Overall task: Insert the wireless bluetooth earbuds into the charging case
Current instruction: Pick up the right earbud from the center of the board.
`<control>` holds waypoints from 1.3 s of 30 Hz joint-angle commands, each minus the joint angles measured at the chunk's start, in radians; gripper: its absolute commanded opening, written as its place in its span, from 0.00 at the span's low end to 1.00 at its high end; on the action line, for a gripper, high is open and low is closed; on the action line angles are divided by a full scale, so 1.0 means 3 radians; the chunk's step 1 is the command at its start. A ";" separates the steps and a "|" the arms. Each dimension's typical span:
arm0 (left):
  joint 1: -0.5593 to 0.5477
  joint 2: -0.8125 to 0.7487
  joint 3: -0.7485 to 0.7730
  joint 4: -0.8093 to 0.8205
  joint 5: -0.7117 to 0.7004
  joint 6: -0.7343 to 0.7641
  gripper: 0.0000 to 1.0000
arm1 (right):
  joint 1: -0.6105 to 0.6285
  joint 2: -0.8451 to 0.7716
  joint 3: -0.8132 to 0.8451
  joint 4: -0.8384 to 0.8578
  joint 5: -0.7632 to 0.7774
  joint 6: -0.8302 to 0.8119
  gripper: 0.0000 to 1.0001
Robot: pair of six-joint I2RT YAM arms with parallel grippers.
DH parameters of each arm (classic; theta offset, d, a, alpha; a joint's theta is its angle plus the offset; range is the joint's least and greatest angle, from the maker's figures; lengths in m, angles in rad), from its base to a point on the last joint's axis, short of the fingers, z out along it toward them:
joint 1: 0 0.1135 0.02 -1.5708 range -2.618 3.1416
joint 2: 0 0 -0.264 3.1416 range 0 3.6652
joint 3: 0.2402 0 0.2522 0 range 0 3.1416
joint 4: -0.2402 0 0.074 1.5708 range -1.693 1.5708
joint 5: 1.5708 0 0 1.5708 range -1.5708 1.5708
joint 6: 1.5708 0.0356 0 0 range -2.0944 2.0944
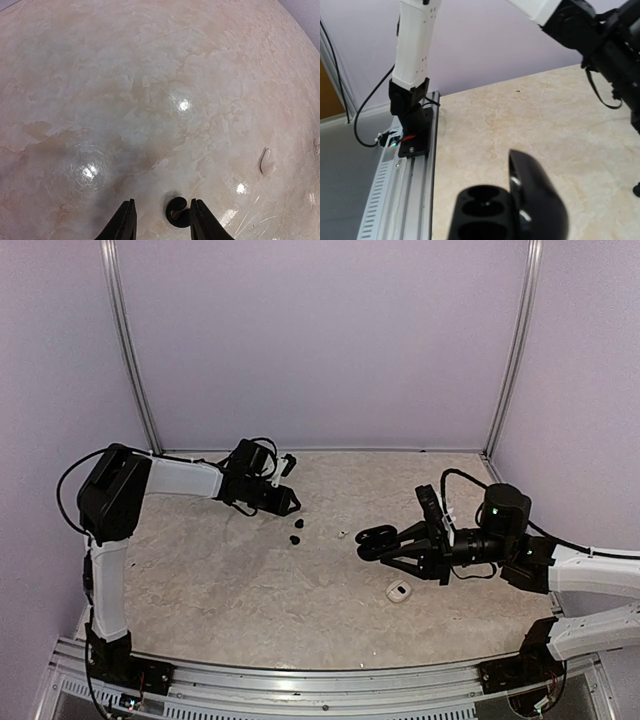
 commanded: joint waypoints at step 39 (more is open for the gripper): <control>-0.0314 0.0377 0.0024 -0.0075 -0.0034 -0.0065 0.11 | -0.0006 -0.0185 0.0036 -0.0124 0.0049 -0.0076 0.00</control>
